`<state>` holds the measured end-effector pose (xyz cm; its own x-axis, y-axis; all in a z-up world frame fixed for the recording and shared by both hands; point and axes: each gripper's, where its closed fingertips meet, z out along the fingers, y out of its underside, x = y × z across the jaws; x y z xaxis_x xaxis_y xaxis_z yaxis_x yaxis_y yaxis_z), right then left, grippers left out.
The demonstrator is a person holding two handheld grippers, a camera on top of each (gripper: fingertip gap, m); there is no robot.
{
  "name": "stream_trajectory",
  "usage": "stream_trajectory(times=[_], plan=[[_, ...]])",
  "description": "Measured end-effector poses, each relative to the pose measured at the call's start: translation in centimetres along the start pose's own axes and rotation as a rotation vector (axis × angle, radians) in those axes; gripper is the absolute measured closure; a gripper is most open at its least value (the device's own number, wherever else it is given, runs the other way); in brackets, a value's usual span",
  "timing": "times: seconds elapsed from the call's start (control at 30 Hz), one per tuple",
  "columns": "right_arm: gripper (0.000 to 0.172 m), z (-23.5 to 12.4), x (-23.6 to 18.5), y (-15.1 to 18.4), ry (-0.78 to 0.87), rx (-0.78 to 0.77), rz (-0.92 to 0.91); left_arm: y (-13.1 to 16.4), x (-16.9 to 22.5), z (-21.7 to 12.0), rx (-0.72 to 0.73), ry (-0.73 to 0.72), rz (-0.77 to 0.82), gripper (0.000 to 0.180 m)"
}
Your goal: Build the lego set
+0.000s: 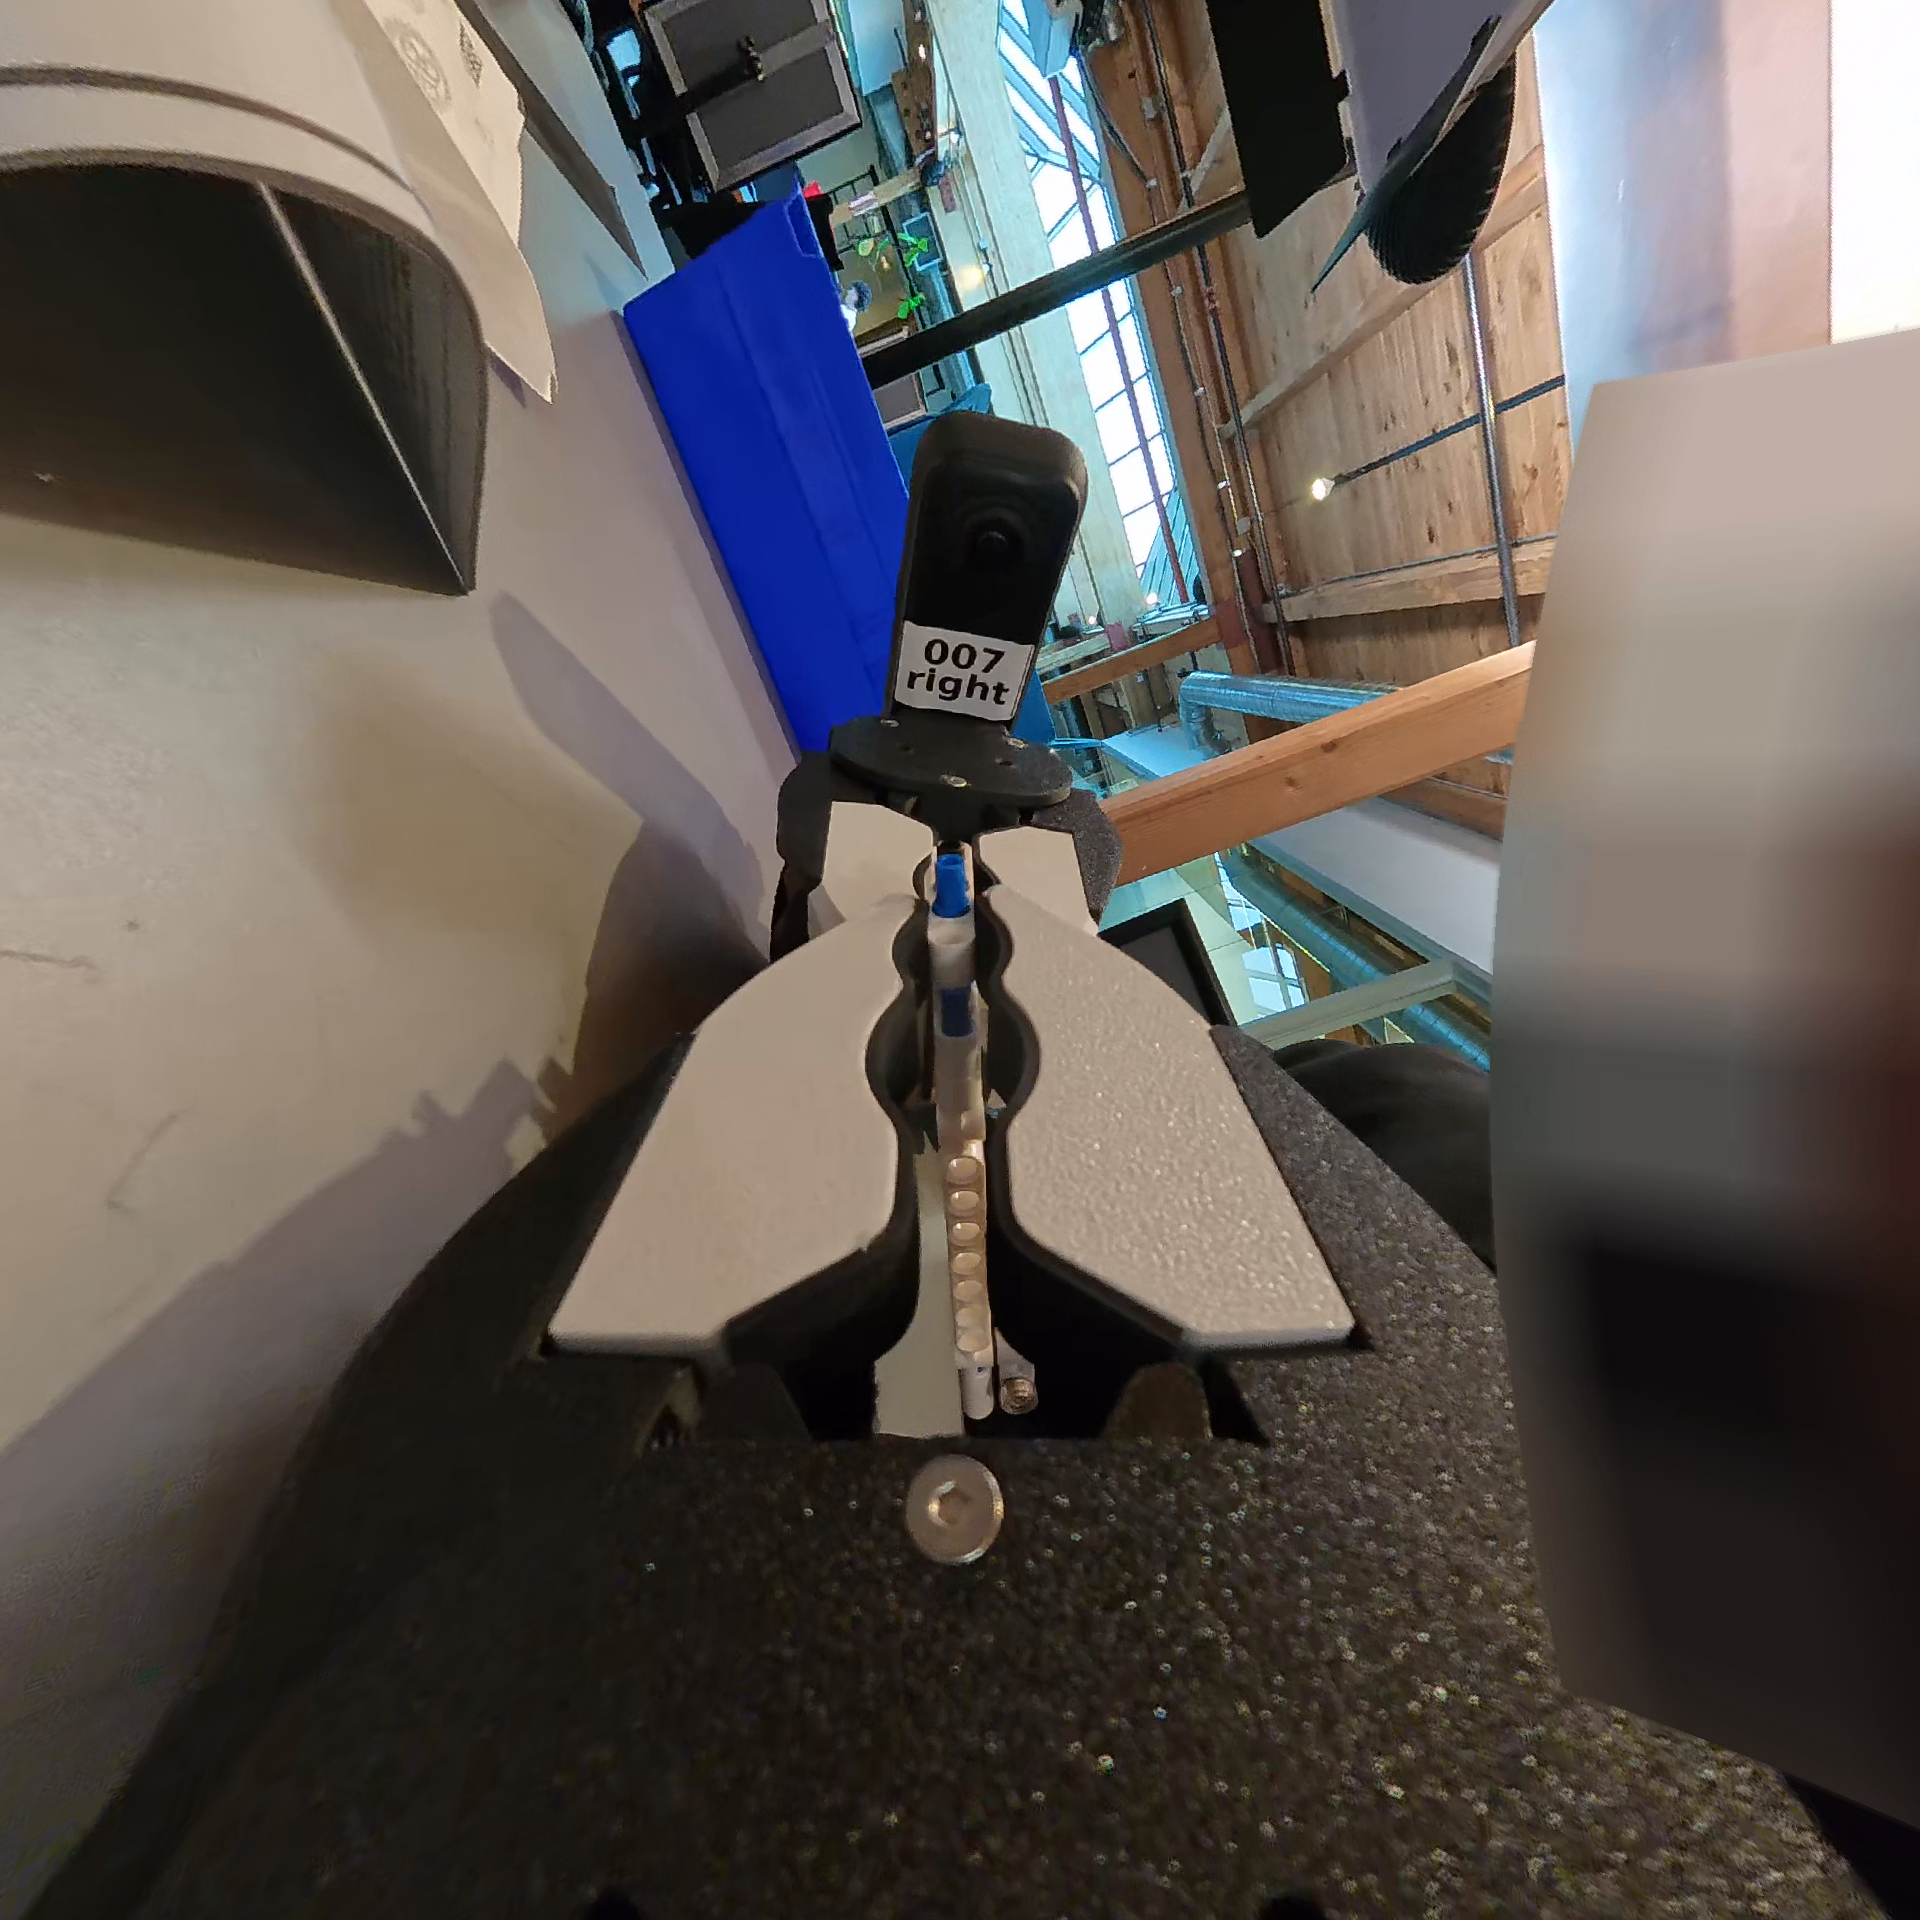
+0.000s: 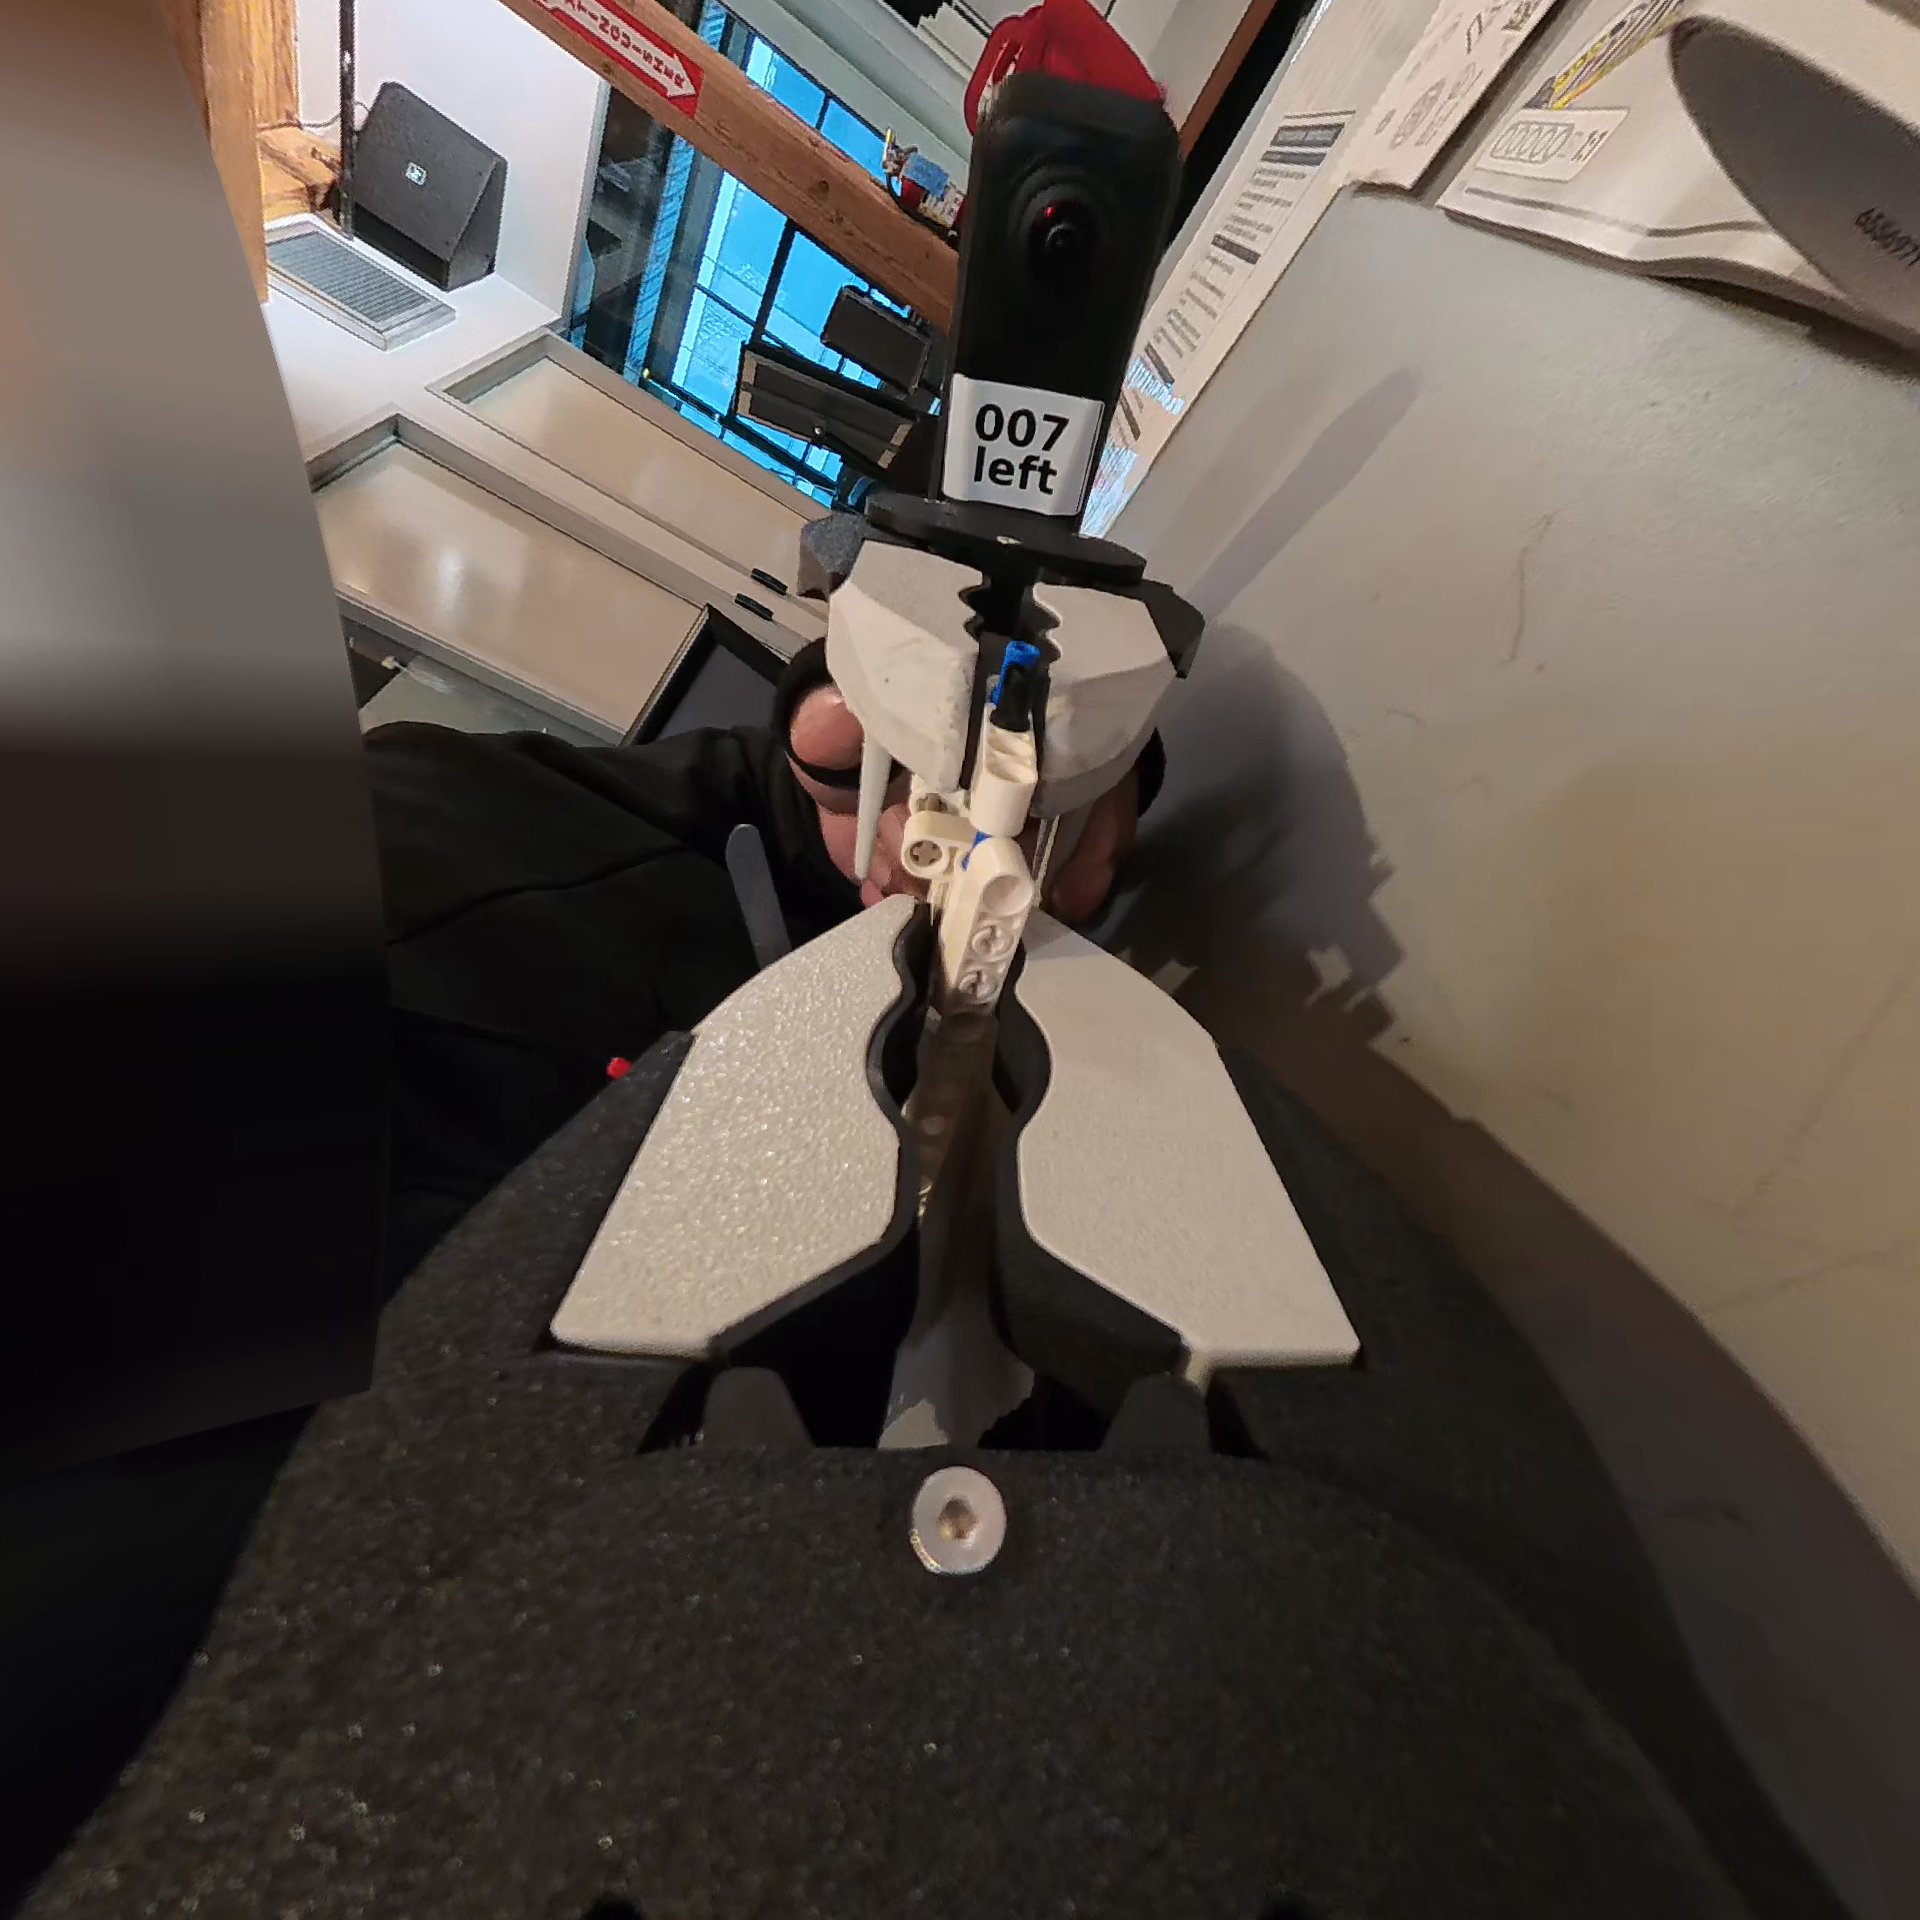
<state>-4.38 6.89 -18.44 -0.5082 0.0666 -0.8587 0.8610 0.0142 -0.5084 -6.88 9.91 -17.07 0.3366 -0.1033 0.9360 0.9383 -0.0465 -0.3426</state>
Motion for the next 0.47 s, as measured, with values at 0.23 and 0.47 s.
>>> stream_trajectory(times=[0.23,0.47], plan=[[0.162,0.13,-0.42,-0.1,0.0,0.018,-0.047,0.01,0.49,-0.17,0.004,0.016,0.029,0.173],[0.162,0.17,-0.62,-0.25,0.005,0.027,-0.083,-0.14,0.9,-0.25,0.012,0.065,-0.001,0.173]])
